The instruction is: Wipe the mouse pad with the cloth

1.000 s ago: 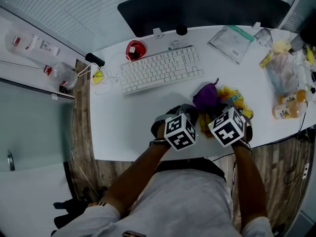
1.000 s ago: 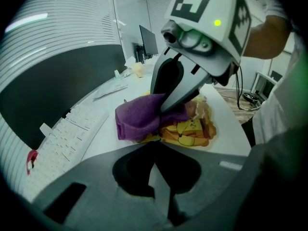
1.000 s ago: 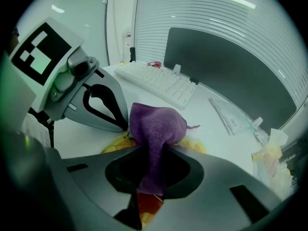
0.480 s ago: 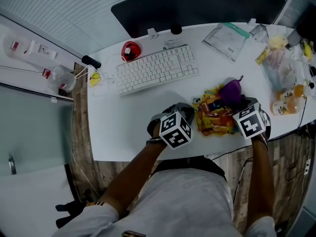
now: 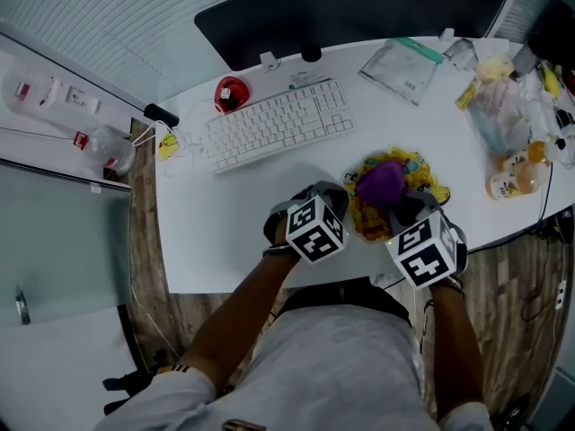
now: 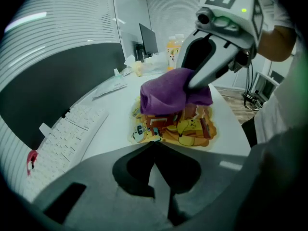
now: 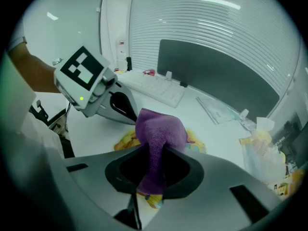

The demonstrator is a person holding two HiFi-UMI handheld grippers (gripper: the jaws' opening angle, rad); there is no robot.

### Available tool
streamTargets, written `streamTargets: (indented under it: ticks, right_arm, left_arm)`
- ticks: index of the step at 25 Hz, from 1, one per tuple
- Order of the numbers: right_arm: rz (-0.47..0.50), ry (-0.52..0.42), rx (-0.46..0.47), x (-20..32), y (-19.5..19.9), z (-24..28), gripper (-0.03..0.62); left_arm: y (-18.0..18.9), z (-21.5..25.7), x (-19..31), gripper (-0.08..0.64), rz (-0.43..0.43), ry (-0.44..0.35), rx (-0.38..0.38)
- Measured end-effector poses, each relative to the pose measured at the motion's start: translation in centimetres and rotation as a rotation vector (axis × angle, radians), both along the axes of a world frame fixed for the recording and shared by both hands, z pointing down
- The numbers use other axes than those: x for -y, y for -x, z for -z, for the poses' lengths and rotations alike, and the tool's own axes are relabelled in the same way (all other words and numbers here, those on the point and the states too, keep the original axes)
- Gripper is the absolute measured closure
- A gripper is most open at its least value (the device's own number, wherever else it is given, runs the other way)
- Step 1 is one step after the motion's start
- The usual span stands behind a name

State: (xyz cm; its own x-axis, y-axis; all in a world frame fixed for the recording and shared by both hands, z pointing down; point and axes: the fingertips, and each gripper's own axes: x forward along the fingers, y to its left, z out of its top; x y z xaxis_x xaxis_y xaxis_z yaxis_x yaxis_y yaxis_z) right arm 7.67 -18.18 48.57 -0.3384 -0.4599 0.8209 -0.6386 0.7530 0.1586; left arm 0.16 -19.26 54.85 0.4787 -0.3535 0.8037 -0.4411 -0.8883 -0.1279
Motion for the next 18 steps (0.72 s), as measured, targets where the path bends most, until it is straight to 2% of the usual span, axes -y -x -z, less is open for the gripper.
streamTargets:
  ticks: [4, 8, 13, 18]
  right_arm:
    - [0.064, 0.048, 0.002, -2.2, 3.0, -1.6, 0.523]
    - [0.081, 0.074, -0.028, -2.8, 3.2, -3.2, 0.523]
    - [0.043, 0.070, -0.058, -2.0, 0.9, -3.4, 0.523]
    - [-0.034, 0.067, -0.091, -1.0, -3.7, -3.6, 0.522]
  left_arm:
    - [0.0, 0.0, -0.1, 0.545, -0.003, -0.001, 0.001]
    - [0.0, 0.0, 0.0, 0.545, -0.005, -0.004, 0.002]
    - [0.0, 0.0, -0.1, 0.546, -0.006, -0.002, 0.000]
    - [0.0, 0.0, -0.1, 0.545, -0.006, -0.004, 0.004]
